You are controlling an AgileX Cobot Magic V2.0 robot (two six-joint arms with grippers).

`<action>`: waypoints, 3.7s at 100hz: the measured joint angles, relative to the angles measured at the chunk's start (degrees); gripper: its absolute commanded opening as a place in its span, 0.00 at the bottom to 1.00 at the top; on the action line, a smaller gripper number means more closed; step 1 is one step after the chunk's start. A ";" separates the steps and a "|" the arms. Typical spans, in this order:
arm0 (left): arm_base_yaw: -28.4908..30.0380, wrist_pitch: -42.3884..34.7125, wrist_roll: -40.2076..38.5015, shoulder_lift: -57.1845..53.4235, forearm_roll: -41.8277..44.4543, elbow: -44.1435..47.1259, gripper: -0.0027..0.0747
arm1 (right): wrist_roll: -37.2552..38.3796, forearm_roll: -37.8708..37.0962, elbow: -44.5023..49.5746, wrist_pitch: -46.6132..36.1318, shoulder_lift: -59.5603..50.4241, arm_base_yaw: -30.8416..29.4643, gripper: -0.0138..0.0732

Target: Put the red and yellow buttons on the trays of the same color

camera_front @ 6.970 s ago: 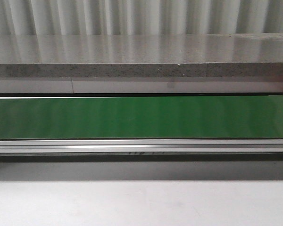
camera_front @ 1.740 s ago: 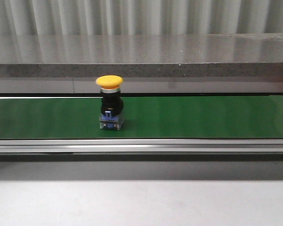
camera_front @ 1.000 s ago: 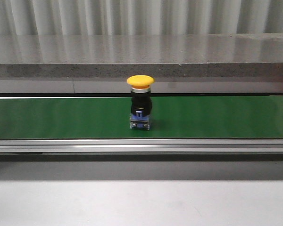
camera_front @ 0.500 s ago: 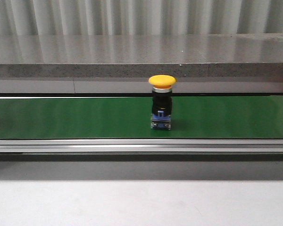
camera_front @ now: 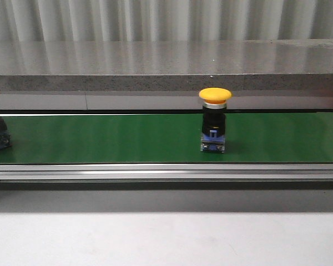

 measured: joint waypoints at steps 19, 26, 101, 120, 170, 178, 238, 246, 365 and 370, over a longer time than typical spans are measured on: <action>0.00 0.00 0.00 0.00 0.00 0.00 0.01 | 0.00 0.00 -6.34 5.40 10.93 0.54 0.90; 0.00 0.00 0.00 0.00 0.00 0.00 0.01 | 0.00 0.00 -8.33 7.34 14.33 0.54 0.89; 0.00 0.00 0.00 0.00 0.00 0.00 0.01 | -0.68 0.00 -19.43 5.59 38.05 1.80 0.63; 0.00 0.11 0.00 0.00 0.00 0.00 0.01 | -1.02 -0.34 -19.54 5.43 38.03 1.80 0.22; 0.00 0.11 0.00 0.00 0.00 0.00 0.01 | 15.53 -10.76 -16.27 3.79 29.60 -5.81 0.12; 0.00 0.11 0.00 0.00 0.00 0.00 0.01 | 18.59 -13.85 -14.38 3.37 27.14 -8.35 0.12; 0.00 0.11 0.00 0.00 0.00 0.00 0.01 | 24.04 -15.72 -8.10 4.11 21.29 -34.40 0.12; 0.00 0.11 0.00 0.00 0.00 0.00 0.01 | 24.57 -15.72 -7.96 4.11 21.29 -36.78 0.12; 0.00 0.11 0.00 0.00 0.00 0.00 0.01 | 28.95 -12.80 -6.76 -5.22 38.30 -44.02 0.50; 0.00 0.11 0.00 0.00 0.00 0.00 0.01 | 28.95 -12.80 -6.76 -5.22 38.30 -44.02 0.59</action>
